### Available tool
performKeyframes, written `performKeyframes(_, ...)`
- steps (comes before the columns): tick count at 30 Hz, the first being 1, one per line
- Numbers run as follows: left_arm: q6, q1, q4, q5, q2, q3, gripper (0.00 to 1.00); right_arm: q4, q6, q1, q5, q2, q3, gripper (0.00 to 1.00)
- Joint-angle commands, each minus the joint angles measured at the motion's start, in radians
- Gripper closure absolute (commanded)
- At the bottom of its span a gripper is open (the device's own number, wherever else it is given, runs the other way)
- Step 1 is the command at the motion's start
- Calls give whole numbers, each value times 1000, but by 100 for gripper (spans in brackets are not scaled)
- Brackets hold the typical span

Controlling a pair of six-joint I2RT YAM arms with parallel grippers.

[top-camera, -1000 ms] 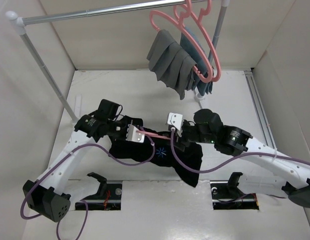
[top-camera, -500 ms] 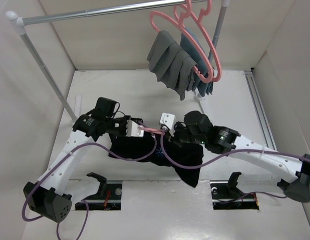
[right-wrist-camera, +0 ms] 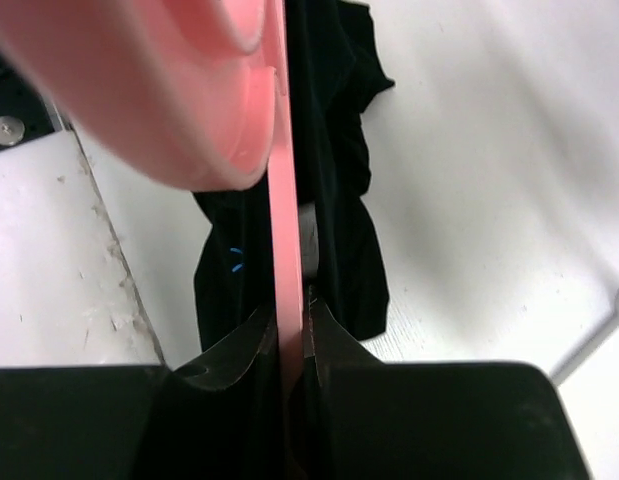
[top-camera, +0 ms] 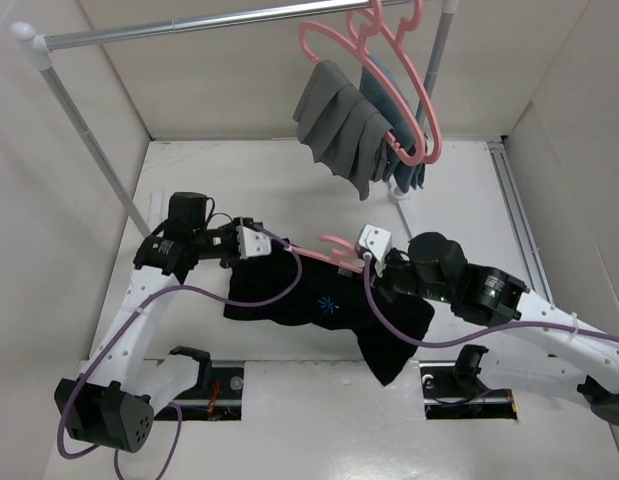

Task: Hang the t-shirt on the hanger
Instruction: Place tshirt on hanger, then hang the hanger with tshirt onto the clothesline

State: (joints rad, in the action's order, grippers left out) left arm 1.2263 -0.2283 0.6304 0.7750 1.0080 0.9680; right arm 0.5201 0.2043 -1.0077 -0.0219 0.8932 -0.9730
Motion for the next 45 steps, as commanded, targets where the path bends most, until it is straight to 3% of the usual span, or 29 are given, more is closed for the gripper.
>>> performKeyframes(1, -89, 53, -31, -22, -12, 34, 65, 55, -40, 9, 82, 19, -139, 100)
performKeyframes(3, -117, 53, -47, 27, -48, 64, 48, 78, -40, 9, 103, 73, -223, 100)
performKeyframes(4, -184, 53, -66, 47, -63, 75, 33, 92, -49, 9, 103, 94, -262, 100)
performKeyframes(5, -242, 53, -133, 62, -100, 84, 1, 109, -58, 9, 129, 117, -303, 100)
performKeyframes(7, -397, 53, -245, 63, -143, 94, 0, 190, -71, 9, 151, 204, -468, 100)
performKeyframes(8, -557, 53, -376, 12, -190, 94, 0, 223, -81, 9, 186, 239, -530, 100)
performKeyframes(10, -713, 53, -583, -105, -264, 58, 0, 311, -82, 9, 236, 335, -706, 100)
performKeyframes(11, -791, 53, -584, -106, -264, 58, 0, 333, -82, 9, 237, 364, -760, 100)
performKeyframes(12, -857, 53, -691, -194, -308, 49, 0, 349, -82, 9, 259, 393, -809, 100)
performKeyframes(17, -1034, 53, -772, -344, -385, 54, 0, 406, -68, 70, 284, 565, -1109, 100)
performKeyframes(19, -1062, 53, -772, -403, -399, 80, 0, 406, -59, 99, 284, 605, -1179, 100)
performKeyframes(27, -1053, 53, -712, -368, -502, 12, 0, 191, -14, 167, 263, 779, -1500, 100)
performKeyframes(33, -1053, 53, -675, -376, -548, -24, 0, -70, -14, 202, 323, 837, -1466, 100)
performKeyframes(37, -1053, 53, -655, -408, -569, -44, 0, -156, -14, 202, 309, 886, -1478, 100)
performKeyframes(42, -1053, 53, -618, -448, -589, -54, 0, -212, -23, 190, 417, 957, -1532, 100)
performKeyframes(45, -1053, 53, -606, -448, -612, -64, 0, -262, -23, 219, 458, 935, -1454, 100)
